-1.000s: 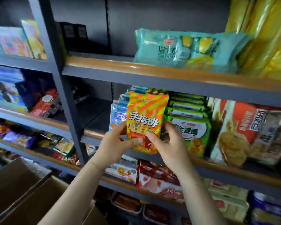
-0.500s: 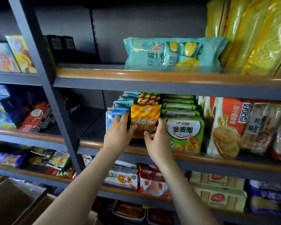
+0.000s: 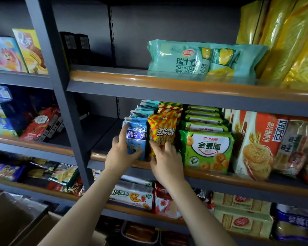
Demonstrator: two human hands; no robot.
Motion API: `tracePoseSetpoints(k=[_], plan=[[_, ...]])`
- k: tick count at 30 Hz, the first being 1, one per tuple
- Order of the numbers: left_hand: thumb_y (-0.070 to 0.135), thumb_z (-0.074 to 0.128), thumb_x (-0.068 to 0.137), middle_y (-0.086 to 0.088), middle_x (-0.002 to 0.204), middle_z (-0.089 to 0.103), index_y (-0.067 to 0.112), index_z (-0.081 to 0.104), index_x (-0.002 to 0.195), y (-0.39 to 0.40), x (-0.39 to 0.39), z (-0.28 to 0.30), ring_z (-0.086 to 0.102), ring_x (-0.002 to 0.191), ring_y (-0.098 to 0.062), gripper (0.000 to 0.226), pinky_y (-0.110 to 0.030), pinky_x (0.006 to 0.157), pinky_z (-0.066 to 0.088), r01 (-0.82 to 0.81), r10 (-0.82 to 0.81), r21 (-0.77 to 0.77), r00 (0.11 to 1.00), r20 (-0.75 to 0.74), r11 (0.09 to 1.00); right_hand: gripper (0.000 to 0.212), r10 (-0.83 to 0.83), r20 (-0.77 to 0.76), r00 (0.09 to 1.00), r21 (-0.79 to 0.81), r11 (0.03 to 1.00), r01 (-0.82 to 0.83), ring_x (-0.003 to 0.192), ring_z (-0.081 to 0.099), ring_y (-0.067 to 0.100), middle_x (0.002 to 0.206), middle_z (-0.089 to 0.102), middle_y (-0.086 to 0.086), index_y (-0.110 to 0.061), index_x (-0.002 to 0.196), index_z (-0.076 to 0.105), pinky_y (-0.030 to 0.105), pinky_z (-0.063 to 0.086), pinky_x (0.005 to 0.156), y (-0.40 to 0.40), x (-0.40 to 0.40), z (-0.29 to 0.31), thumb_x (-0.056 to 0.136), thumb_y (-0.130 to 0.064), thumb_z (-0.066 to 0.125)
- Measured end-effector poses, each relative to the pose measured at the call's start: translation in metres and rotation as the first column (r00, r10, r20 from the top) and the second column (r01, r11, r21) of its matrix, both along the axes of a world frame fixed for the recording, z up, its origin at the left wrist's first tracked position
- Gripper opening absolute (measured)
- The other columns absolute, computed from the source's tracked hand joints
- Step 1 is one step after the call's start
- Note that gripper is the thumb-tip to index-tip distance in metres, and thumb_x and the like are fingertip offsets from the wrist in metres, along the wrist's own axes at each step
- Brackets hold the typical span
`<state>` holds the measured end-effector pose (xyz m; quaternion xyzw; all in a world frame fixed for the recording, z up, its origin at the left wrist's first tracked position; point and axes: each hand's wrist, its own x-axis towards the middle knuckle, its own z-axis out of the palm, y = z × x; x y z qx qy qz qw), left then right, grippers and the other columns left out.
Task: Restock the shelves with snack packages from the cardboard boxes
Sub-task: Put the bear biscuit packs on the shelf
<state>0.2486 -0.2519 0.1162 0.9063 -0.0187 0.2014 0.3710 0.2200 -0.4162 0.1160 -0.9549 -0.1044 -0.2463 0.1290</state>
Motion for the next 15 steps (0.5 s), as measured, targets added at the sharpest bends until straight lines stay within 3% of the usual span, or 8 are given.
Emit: tracePoseSetpoints(k=[6, 15], plan=[[0.034, 0.083, 0.079, -0.018, 0.134, 0.058, 0.035, -0.012, 0.159, 0.002, 0.007, 0.009, 0.066, 0.104, -0.038, 0.125, -0.037, 0.074, 0.049, 0.006, -0.003, 0.051, 0.998, -0.055, 0.999, 0.060, -0.022, -0.129, 0.991, -0.039, 0.999, 0.017, 0.123, 0.045, 0.037, 0.135, 0.043, 0.017, -0.022, 0.154, 0.030, 0.045, 0.044, 0.091, 0.007, 0.016, 0.015, 0.098, -0.017, 0.047], [0.047, 0.080, 0.081, -0.016, 0.115, 0.064, 0.034, -0.018, 0.158, 0.005, 0.011, 0.005, 0.067, 0.089, -0.033, 0.126, -0.033, 0.063, 0.044, -0.010, 0.018, 0.129, 0.998, -0.061, 0.992, 0.060, -0.102, -0.121, 0.987, -0.087, 0.992, 0.091, 0.115, 0.055, 0.032, 0.130, 0.051, 0.016, -0.007, 0.150, 0.031, 0.041, 0.049, 0.084, 0.023, 0.025, 0.018, 0.097, -0.027, 0.050]])
